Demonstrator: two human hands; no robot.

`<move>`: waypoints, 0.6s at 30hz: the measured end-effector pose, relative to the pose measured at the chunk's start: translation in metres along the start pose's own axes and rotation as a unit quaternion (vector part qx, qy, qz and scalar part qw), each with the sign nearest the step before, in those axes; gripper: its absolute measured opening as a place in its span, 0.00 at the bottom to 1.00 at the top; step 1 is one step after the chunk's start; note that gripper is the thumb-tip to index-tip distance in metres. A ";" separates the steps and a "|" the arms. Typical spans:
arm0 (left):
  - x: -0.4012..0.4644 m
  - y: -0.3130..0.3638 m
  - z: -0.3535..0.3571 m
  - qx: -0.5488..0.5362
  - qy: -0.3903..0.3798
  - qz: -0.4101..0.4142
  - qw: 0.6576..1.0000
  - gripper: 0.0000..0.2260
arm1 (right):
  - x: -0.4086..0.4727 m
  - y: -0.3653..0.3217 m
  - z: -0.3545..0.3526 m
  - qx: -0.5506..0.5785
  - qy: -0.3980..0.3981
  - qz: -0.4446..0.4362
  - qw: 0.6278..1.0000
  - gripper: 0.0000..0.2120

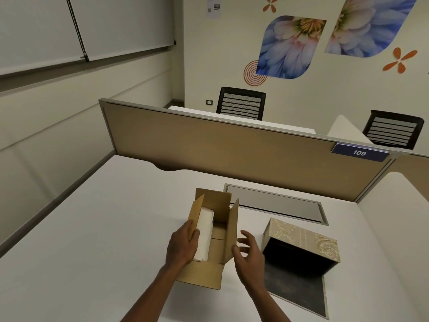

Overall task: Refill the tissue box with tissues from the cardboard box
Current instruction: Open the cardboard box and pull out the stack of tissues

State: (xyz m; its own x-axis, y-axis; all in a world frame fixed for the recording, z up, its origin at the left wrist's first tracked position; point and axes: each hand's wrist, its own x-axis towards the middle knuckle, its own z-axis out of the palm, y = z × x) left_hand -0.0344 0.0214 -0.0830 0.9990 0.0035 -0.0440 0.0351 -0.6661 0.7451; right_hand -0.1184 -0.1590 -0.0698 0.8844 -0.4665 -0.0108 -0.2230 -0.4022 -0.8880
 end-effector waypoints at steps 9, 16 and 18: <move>-0.003 -0.012 -0.018 -0.108 0.060 0.003 0.992 0.09 | -0.013 -0.012 0.000 -0.363 -0.020 -0.295 0.884 0.20; 0.004 -0.033 -0.031 -0.143 0.096 -0.033 0.984 0.18 | 0.004 -0.046 0.028 -0.521 -0.194 -0.259 0.790 0.04; 0.006 -0.042 -0.035 -0.138 0.104 -0.040 0.984 0.19 | 0.014 -0.055 0.027 -0.565 -0.185 -0.242 0.767 0.08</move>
State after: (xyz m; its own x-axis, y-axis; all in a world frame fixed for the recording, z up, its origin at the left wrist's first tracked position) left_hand -0.0295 0.0754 -0.0918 0.9758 0.2184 0.0058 0.0909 -0.4300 0.8982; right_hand -0.0828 -0.1224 -0.0334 0.9847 0.1248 -0.1217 0.1409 -0.9809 0.1340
